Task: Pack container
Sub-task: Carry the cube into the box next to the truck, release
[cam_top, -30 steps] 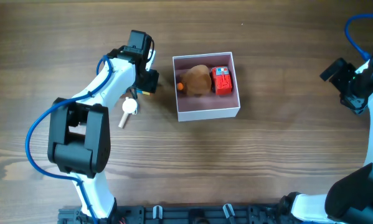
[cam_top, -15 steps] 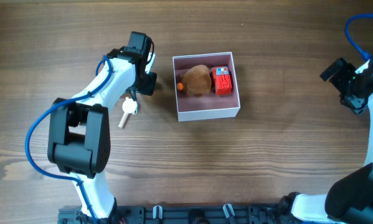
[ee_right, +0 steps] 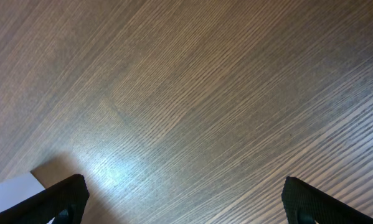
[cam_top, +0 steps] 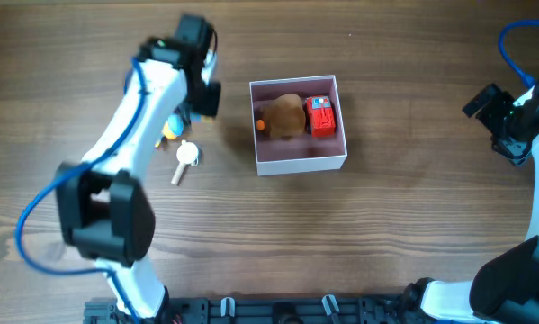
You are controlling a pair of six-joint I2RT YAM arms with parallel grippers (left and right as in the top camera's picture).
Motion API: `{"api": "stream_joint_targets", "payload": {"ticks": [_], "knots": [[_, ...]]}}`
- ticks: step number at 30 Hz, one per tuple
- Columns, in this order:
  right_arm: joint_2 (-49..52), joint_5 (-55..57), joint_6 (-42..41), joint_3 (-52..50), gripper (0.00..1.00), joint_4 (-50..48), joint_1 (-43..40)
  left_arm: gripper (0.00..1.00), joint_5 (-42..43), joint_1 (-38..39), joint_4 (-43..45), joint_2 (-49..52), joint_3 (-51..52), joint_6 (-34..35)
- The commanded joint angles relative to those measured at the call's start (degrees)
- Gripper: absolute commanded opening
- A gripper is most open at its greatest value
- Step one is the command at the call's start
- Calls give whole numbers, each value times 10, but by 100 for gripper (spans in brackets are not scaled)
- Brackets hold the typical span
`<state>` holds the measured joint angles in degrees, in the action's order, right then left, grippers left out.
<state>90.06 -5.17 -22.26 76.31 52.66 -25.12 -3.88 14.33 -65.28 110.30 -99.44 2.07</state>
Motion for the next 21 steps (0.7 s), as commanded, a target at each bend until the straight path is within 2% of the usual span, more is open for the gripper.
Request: {"api": "stream_joint_targets", "payload": {"ticks": [1,5,9,11,15,21], "knots": [[6,-9,-3,-2,100,-2,-1,4,92,27,-2,-80,-56,76],[6,-9,-3,-2,100,-2,-1,4,115,82,7,-99,-56,159],[6,-9,-3,-2,100,-2,-1,4,113,156,12,-92,-55,209],[6,-9,-3,-2,100,-2,-1,4,79,198,16,-83,-55,241],[6,-9,-3,-2,100,-2,-1,6,-23,269,16,-56,-55,348],[6,-9,-3,-2,100,-2,-1,6,-36,329,30,12,-55,416]]}}
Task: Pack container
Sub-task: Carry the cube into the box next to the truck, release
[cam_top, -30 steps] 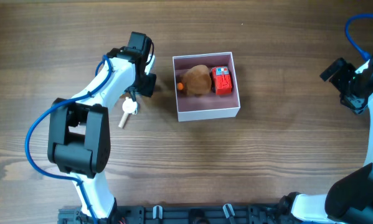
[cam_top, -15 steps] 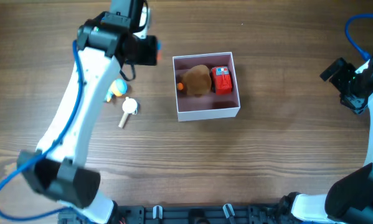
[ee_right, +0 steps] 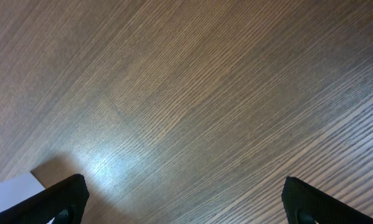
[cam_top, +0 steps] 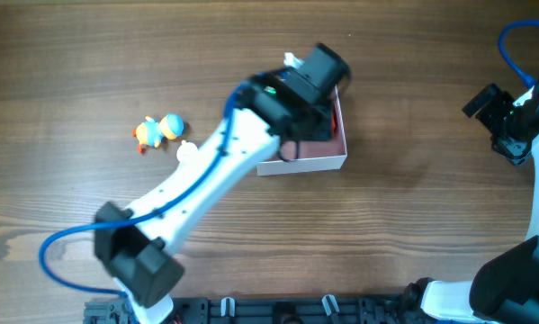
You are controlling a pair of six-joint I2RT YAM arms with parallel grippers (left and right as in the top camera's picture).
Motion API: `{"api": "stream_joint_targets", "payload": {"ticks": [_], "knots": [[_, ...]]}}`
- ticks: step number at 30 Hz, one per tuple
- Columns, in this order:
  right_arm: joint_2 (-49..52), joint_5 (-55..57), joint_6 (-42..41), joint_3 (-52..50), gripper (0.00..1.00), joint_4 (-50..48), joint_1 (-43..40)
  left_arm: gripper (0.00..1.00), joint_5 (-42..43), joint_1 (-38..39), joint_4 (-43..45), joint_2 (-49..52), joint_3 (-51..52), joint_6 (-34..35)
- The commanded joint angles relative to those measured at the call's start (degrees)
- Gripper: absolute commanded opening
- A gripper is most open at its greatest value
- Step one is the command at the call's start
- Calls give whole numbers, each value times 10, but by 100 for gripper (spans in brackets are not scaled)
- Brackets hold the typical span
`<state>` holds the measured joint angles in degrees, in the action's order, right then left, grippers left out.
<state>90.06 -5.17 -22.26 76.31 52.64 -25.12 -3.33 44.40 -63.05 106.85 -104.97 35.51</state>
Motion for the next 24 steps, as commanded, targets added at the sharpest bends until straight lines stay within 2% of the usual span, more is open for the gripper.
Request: {"api": "stream_joint_targets", "payload": {"ticks": [1,11,15,19,24], "knots": [[6,-9,-3,-2,100,-2,-1,6,-46,33,9,58,0,89],[6,-9,-3,-2,100,-2,-1,6,-62,46,40,155,0,132],[6,-9,-3,-2,100,-2,-1,10,-62,46,48,160,0,138],[6,-9,-3,-2,100,-2,-1,20,-62,46,51,160,0,176],[6,-9,-3,-2,100,-2,-1,22,-59,48,57,160,0,179]]}}
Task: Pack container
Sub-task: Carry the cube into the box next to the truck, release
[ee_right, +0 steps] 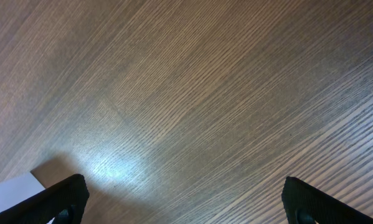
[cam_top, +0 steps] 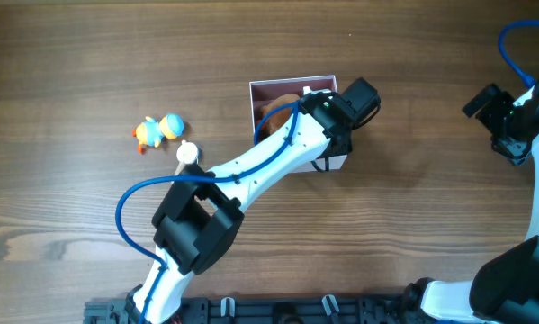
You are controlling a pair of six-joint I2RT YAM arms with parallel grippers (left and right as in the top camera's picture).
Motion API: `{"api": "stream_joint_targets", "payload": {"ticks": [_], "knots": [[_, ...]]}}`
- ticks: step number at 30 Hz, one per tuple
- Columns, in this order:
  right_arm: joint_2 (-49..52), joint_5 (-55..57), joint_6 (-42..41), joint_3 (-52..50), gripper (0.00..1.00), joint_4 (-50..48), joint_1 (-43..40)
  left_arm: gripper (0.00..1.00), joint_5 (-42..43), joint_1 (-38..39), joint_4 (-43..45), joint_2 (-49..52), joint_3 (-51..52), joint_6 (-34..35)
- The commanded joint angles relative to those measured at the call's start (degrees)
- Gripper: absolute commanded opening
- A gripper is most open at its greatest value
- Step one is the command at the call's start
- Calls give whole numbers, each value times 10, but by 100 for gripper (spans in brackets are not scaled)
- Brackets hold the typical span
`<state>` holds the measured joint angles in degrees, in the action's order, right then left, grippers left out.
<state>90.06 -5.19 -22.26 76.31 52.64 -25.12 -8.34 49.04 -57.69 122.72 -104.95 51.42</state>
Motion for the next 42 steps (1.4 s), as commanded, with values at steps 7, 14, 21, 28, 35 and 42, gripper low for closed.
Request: {"api": "stream_joint_targets", "payload": {"ticks": [7,14,21,28,35,42], "knots": [[6,-9,-3,-2,100,-2,-1,36,-8,17,14,1,0,-4],[6,-9,-3,-2,100,-2,-1,55,-7,17,16,1,0,-10],[6,-9,-3,-2,100,-2,-1,76,-7,17,16,1,0,-15],[6,-9,-3,-2,99,-2,-1,60,-1,17,6,-26,-6,-47],[6,-9,-3,-2,100,-2,-1,79,-102,-15,-114,-146,-24,-110],[6,-9,-3,-2,100,-2,-1,90,-168,-135,-236,-195,-23,-282]]}}
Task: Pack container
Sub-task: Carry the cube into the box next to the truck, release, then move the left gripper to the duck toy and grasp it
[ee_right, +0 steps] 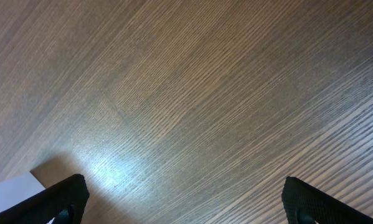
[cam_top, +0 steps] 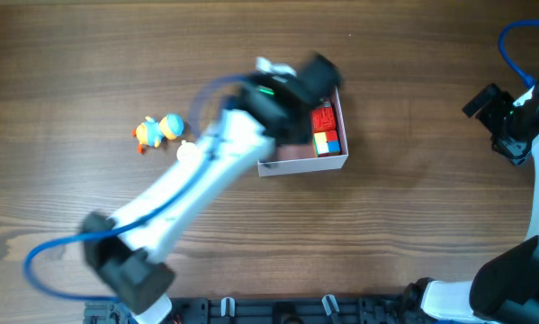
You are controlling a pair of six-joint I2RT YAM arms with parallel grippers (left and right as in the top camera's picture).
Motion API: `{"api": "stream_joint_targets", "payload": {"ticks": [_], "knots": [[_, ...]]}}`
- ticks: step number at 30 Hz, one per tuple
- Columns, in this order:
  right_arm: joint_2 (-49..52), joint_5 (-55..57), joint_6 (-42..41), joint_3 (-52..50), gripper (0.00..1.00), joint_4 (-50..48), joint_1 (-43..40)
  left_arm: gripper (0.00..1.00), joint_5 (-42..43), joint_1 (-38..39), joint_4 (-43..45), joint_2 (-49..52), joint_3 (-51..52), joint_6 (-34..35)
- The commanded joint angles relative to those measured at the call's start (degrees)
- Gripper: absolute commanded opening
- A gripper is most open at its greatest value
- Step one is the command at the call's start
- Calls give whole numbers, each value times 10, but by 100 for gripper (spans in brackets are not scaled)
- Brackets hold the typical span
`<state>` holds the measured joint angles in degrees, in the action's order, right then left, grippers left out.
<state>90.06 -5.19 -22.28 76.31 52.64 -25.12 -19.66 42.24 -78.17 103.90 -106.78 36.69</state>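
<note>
The white box [cam_top: 305, 163] stands at the table's middle. Along its right wall lie a red toy [cam_top: 323, 119] and, in front of it, a many-coloured cube [cam_top: 327, 142]. My left arm lies blurred across the box's left half and hides what is there. Its gripper [cam_top: 316, 70] is at the box's far right corner, too blurred to read. An orange and blue duck toy [cam_top: 157, 130] and a white round-headed piece [cam_top: 186, 151] lie left of the box. My right gripper [ee_right: 185, 182] hangs open over bare wood at the far right, holding nothing.
A white corner [ee_right: 10, 185] shows at the lower left of the right wrist view. The right arm's base and blue cable [cam_top: 512, 49] occupy the table's right edge. Black rails run along the front edge [cam_top: 278, 310].
The left gripper has moved from the box's right side to its far right corner. A many-coloured cube now shows in the box in front of the red toy. The right arm has not moved.
The left gripper was first by the loose toys left of the box, which held a brown plush and a red toy. It was then over the box, then at its right side. Now the cube lies inside and the gripper is further back.
</note>
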Motion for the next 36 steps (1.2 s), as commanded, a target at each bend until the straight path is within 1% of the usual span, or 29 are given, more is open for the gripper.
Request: {"api": "stream_joint_targets", "payload": {"ticks": [1,3,5,6,8,10,11,12,13,15,17,19,21,25,27,30,32,36], "knots": [[6,-9,-3,-2,100,-2,-1,91,-55,-85,-39,-4,0,-157],[6,-9,-3,-2,100,-2,-1,92,-49,-131,-49,1,13,-211],[6,-9,-3,-2,100,-2,-1,93,-40,-186,-37,7,39,-268],[6,-9,-3,-2,100,-2,-1,93,-34,-204,-27,9,49,-285],[6,-9,-3,-2,100,-2,-1,93,11,-257,14,16,78,-333],[6,-9,-3,-2,100,-2,-1,93,64,-296,45,22,95,-360],[6,-9,-3,-2,100,-2,-1,92,105,-320,69,28,105,-380],[6,-9,-3,-2,100,-2,-1,89,129,-336,86,31,112,-393],[6,-9,-3,-2,100,-2,-1,88,145,-350,103,36,118,-399],[6,-9,-3,-2,100,-2,-1,81,156,-369,123,46,122,-386],[6,-9,-3,-2,100,-2,-1,74,158,-385,142,59,123,-323],[6,-9,-3,-2,100,-2,-1,73,158,-391,158,70,123,-256],[6,-9,-3,-2,100,-2,-1,75,158,-389,173,84,123,-203],[6,-9,-3,-2,100,-2,-1,72,155,-367,193,123,123,-171],[6,-9,-3,-2,100,-2,-1,71,136,-360,191,147,123,-139],[6,-9,-3,-2,100,-2,-1,71,134,-359,191,175,123,-107],[6,-9,-3,-2,100,-2,-1,70,134,-359,193,194,123,-100],[6,-9,-3,-2,100,-2,-1,63,132,-359,191,219,123,-90]]}}
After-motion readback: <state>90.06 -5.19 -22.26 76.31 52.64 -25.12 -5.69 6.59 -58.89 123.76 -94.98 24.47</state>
